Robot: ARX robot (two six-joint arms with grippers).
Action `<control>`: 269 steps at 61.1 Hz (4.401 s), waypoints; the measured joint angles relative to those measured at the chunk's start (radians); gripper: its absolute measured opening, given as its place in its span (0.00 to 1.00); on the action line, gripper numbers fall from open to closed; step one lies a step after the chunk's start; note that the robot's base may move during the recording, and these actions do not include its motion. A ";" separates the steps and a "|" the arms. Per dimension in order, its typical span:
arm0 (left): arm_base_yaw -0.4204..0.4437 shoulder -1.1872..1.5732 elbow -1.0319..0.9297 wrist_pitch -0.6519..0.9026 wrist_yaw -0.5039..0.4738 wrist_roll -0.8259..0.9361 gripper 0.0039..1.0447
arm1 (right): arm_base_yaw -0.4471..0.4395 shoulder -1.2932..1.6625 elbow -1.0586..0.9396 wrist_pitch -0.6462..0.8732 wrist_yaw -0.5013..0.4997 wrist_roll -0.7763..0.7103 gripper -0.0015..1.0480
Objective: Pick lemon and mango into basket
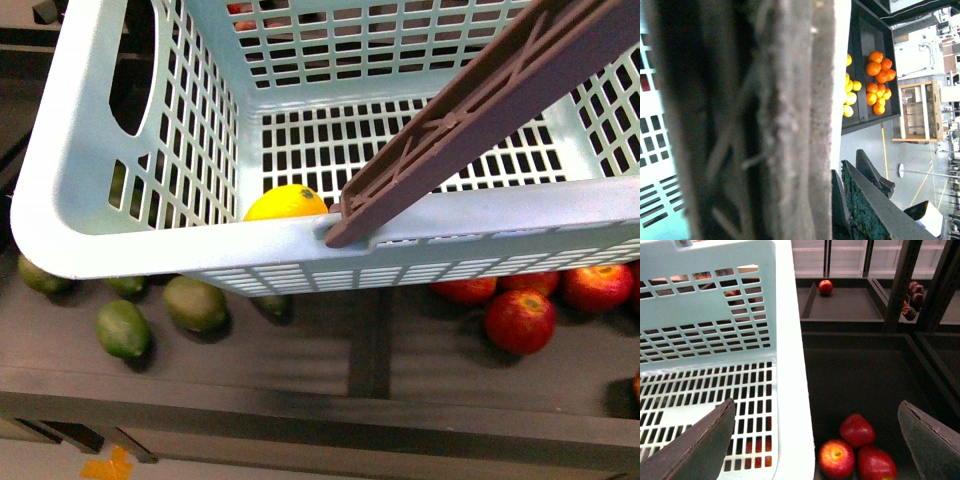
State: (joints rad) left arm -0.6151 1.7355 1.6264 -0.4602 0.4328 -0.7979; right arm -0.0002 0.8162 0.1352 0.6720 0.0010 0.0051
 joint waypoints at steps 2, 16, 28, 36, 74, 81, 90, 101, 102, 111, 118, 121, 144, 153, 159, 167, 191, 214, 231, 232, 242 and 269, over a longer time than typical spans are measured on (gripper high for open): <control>0.000 0.000 0.000 0.000 0.000 0.000 0.26 | 0.000 0.000 0.000 0.000 -0.001 0.000 0.92; 0.000 0.000 0.000 0.000 -0.005 -0.002 0.26 | 0.000 0.001 0.000 0.000 -0.001 -0.002 0.92; 0.002 0.000 0.000 0.000 -0.010 0.002 0.26 | 0.000 0.000 0.000 0.000 -0.001 -0.002 0.92; 0.002 0.000 0.000 0.000 -0.001 0.000 0.26 | 0.000 0.002 0.000 0.000 -0.001 -0.002 0.92; 0.002 0.000 0.000 0.000 -0.003 -0.003 0.26 | 0.000 0.000 0.000 0.000 -0.001 -0.002 0.92; 0.002 0.000 0.000 0.000 -0.004 -0.002 0.26 | 0.000 0.001 0.000 0.000 -0.001 -0.002 0.92; 0.002 0.000 0.000 0.000 -0.006 0.000 0.26 | 0.000 0.000 0.000 0.000 -0.001 -0.002 0.92; 0.001 0.000 0.000 0.000 -0.001 -0.003 0.26 | 0.000 0.000 0.000 0.000 -0.002 -0.002 0.92; 0.001 0.000 0.000 0.000 -0.001 -0.003 0.26 | 0.000 -0.001 0.000 0.000 -0.002 -0.002 0.92; 0.001 0.000 0.000 0.000 -0.007 0.001 0.26 | 0.000 0.000 0.000 0.000 -0.002 -0.002 0.92; 0.001 0.000 0.000 0.000 -0.007 0.000 0.26 | 0.000 -0.001 0.000 0.000 -0.001 -0.002 0.92; 0.001 0.000 0.000 0.000 -0.006 0.000 0.26 | 0.000 -0.001 0.000 0.000 -0.001 -0.002 0.92; 0.001 0.000 0.001 0.000 -0.002 -0.002 0.26 | 0.000 0.000 0.000 0.000 -0.001 -0.002 0.92; 0.001 0.000 0.002 0.000 -0.006 0.000 0.26 | 0.000 -0.002 0.000 0.000 -0.001 -0.002 0.92; 0.014 0.000 0.003 0.000 -0.016 0.000 0.26 | 0.001 0.000 0.000 0.000 -0.007 -0.002 0.92; 0.013 0.000 0.004 0.000 -0.018 0.011 0.26 | 0.001 0.000 0.000 0.000 -0.005 -0.002 0.92; -0.002 0.001 0.004 0.000 0.002 -0.009 0.26 | -0.021 0.034 0.076 -0.145 0.129 0.190 0.92; 0.000 0.002 0.007 0.002 0.008 0.001 0.09 | -0.373 0.294 0.266 -0.053 -0.110 0.313 0.92; -0.001 0.002 0.007 0.002 -0.011 -0.004 0.08 | -0.328 0.371 0.361 -0.031 -0.268 0.545 0.92; 0.000 0.002 0.007 0.002 -0.013 -0.004 0.08 | -0.328 0.379 0.364 -0.033 -0.264 0.546 0.92; 0.002 0.002 0.007 0.002 -0.008 -0.003 0.08 | -0.398 0.609 0.388 0.025 -0.276 0.504 0.92; 0.000 0.002 0.007 0.002 -0.007 -0.002 0.08 | -0.517 1.376 0.575 -0.111 -0.405 -0.006 0.92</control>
State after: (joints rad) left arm -0.6147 1.7370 1.6333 -0.4587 0.4255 -0.8001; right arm -0.5167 2.1925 0.7101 0.5606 -0.4038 -0.0013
